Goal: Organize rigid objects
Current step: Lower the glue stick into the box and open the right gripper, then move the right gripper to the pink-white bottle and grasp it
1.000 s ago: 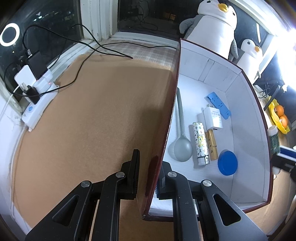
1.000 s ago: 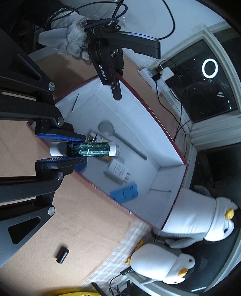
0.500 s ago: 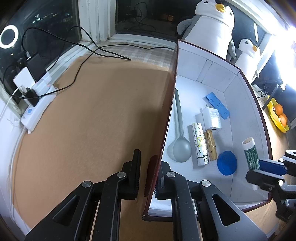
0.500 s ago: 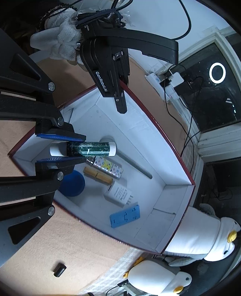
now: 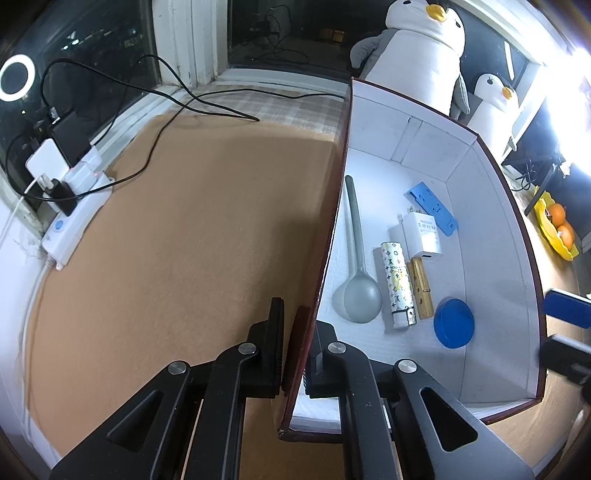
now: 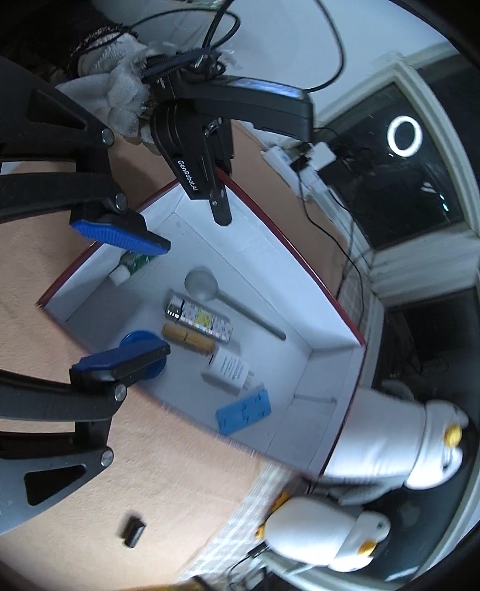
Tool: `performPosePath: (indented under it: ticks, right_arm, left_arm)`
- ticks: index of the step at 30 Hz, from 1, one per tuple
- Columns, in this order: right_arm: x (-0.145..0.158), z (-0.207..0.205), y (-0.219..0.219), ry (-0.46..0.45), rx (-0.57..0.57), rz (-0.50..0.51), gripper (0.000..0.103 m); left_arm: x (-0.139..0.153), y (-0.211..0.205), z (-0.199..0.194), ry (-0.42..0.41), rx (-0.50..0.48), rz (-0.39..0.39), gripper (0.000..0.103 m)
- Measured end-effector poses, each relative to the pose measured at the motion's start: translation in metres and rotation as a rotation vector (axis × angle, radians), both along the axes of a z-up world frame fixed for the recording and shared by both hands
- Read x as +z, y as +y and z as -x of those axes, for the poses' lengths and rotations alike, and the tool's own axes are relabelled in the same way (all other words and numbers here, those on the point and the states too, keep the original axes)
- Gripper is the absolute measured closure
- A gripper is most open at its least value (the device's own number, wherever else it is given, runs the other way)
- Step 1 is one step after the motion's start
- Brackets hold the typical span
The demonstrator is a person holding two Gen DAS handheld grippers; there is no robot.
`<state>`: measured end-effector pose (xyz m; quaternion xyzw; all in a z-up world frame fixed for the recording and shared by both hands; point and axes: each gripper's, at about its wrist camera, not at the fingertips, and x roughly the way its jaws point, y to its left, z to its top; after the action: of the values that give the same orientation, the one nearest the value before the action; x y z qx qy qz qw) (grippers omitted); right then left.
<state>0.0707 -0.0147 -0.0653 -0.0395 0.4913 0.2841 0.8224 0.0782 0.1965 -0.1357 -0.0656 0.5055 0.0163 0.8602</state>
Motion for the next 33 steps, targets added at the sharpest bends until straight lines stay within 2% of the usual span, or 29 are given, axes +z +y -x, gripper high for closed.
performPosePath:
  ticks: [5, 11, 14, 22, 26, 29, 33]
  right_arm:
    - [0.01, 0.013, -0.054, -0.006, -0.144, -0.036, 0.058]
    - [0.006, 0.035, -0.139, 0.026, -0.395, -0.075, 0.058]
    - [-0.007, 0.046, -0.179, 0.07, -0.53, -0.089, 0.058]
    - [-0.055, 0.06, -0.251, 0.212, -0.819, -0.115, 0.058]
    - [-0.075, 0.059, -0.273, 0.278, -0.906, -0.16, 0.058]
    - [-0.087, 0.058, -0.28, 0.344, -0.925, -0.21, 0.058]
    - [-0.095, 0.055, -0.285, 0.373, -0.944, -0.226, 0.058]
  left_arm:
    - [-0.001, -0.001, 0.0, 0.002, -0.008, -0.008, 0.096]
    - [0.0, -0.002, 0.0, 0.004, -0.021, -0.023, 0.096]
    - [0.0, -0.003, -0.001, 0.005, -0.029, -0.031, 0.096]
    - [-0.001, -0.005, -0.003, 0.006, -0.062, -0.055, 0.096]
    - [-0.001, -0.005, -0.003, 0.006, -0.068, -0.052, 0.096]
    - [-0.002, -0.004, -0.004, 0.007, -0.07, -0.047, 0.096]
    - [-0.002, -0.004, -0.004, 0.007, -0.069, -0.039, 0.096]
